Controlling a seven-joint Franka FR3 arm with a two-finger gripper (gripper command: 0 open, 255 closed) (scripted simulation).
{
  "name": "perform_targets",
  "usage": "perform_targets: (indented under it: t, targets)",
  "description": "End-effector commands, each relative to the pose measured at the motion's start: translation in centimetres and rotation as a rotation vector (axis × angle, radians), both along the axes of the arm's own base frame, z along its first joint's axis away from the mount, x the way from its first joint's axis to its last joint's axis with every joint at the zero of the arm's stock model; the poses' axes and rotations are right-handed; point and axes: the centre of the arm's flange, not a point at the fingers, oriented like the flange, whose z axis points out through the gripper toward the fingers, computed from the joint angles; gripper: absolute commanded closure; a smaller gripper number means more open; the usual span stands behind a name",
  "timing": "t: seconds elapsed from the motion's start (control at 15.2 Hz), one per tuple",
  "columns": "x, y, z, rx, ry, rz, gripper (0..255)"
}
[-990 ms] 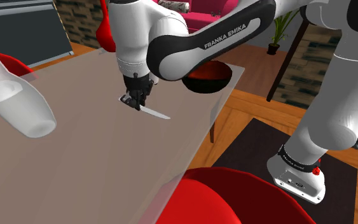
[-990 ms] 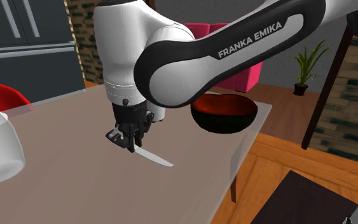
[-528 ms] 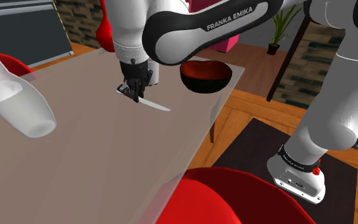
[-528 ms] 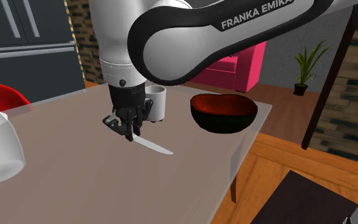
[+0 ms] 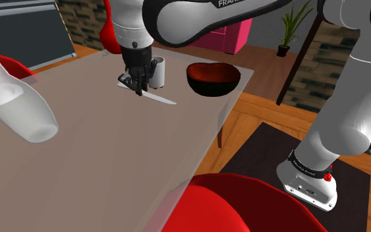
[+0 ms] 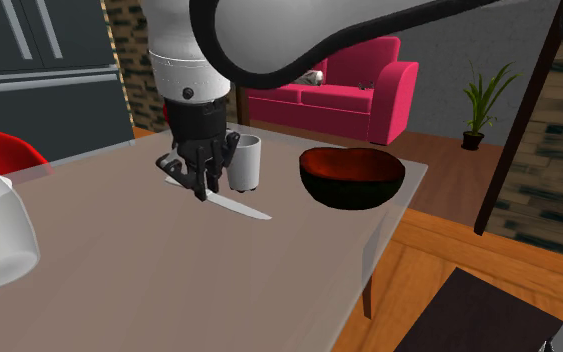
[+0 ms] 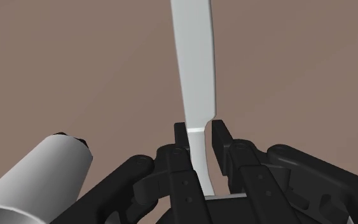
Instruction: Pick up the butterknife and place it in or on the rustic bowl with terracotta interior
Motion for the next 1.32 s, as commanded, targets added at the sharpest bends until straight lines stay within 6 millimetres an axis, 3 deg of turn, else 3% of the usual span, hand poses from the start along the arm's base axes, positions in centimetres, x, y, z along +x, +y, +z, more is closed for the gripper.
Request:
perform_targets:
  t: [0.0,0.59,1.25]
  targets:
    - [0.0,0.1,1.1,0.000,0.000,0.000,255]
    - [0.0,0.1,5.7,0.000,0.000,0.000,255]
    - [-2.1,-12.9,6.1,0.000,0.000,0.000,255]
